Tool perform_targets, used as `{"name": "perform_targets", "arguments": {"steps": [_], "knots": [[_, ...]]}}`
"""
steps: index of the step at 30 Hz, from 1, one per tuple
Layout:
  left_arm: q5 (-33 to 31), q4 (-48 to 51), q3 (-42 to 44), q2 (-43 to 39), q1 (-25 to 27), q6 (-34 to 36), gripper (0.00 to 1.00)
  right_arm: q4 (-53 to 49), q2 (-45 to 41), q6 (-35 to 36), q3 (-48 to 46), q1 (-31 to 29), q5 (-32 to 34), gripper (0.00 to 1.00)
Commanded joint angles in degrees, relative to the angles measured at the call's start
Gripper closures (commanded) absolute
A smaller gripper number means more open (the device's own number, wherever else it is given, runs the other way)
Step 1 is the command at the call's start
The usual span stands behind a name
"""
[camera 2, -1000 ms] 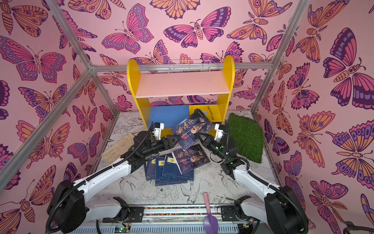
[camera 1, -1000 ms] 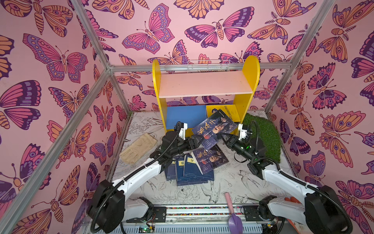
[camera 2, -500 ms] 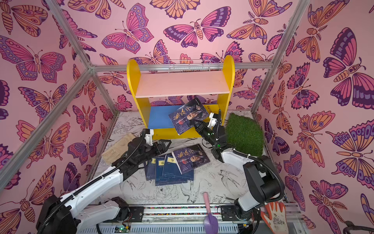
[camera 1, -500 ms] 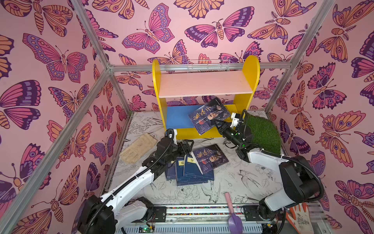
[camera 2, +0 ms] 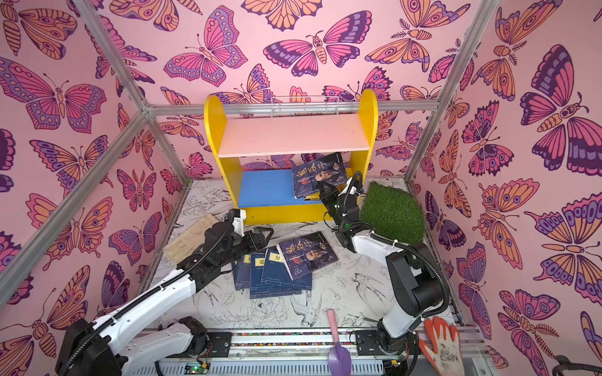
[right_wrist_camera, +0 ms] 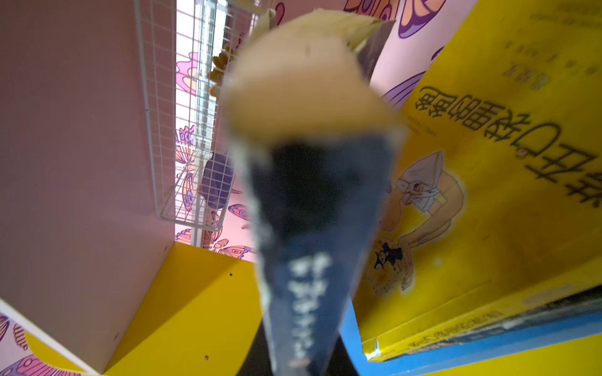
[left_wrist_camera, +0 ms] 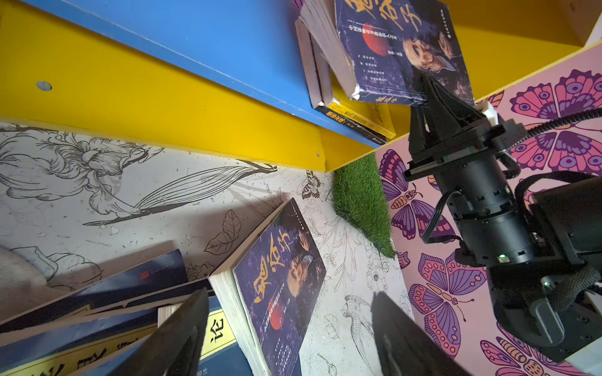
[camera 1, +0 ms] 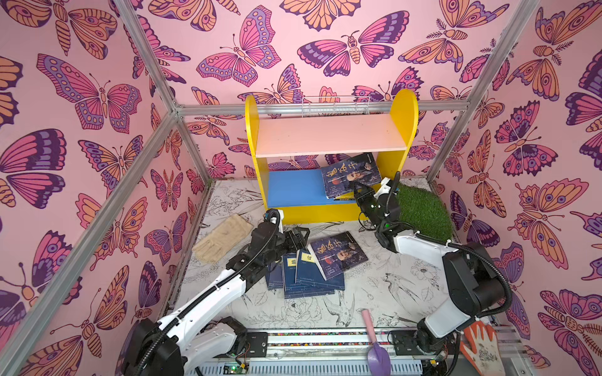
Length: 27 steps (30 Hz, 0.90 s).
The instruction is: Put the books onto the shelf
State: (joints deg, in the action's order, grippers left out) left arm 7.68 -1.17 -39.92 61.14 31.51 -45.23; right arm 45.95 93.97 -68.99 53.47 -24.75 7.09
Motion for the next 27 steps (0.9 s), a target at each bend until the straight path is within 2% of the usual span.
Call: {"name": "perform_targets", "arguments": {"steps": [1,15,17,19,20,23,27], "knots": [[-0.04,1.21,0.21,-0.85,-0.31,1.16,0.19,1.7,0.48,-1.09,3.5,-0.13,6.25,1.0],[0.49,1.96,0.13,-1.29,-0.31,1.03,0.19,-7.74,1.65,-3.51,6.14,0.41,12.06,0.99],[0.56,2.0,0.03,-1.2,-0.32,1.02,0.19,-12.7,0.83,-4.51,7.02,0.51,12.42,0.85],[0.67,2.01,-0.04,-1.12,-0.31,0.94,0.19,-19.0,-0.1,-4.66,8.62,0.81,12.63,0.64],[0.67,2.02,-0.08,-1.12,-0.31,0.94,0.19,-21.37,-0.54,-4.51,9.3,0.84,12.89,0.58],[0.58,2.0,-0.23,-0.98,-0.31,0.76,0.19,-28.91,-1.59,-4.84,11.46,1.53,13.13,0.5],[0.67,1.96,-0.59,-0.68,-0.31,0.41,0.19,-35.84,-2.34,-5.05,13.34,2.64,12.36,0.48]]}}
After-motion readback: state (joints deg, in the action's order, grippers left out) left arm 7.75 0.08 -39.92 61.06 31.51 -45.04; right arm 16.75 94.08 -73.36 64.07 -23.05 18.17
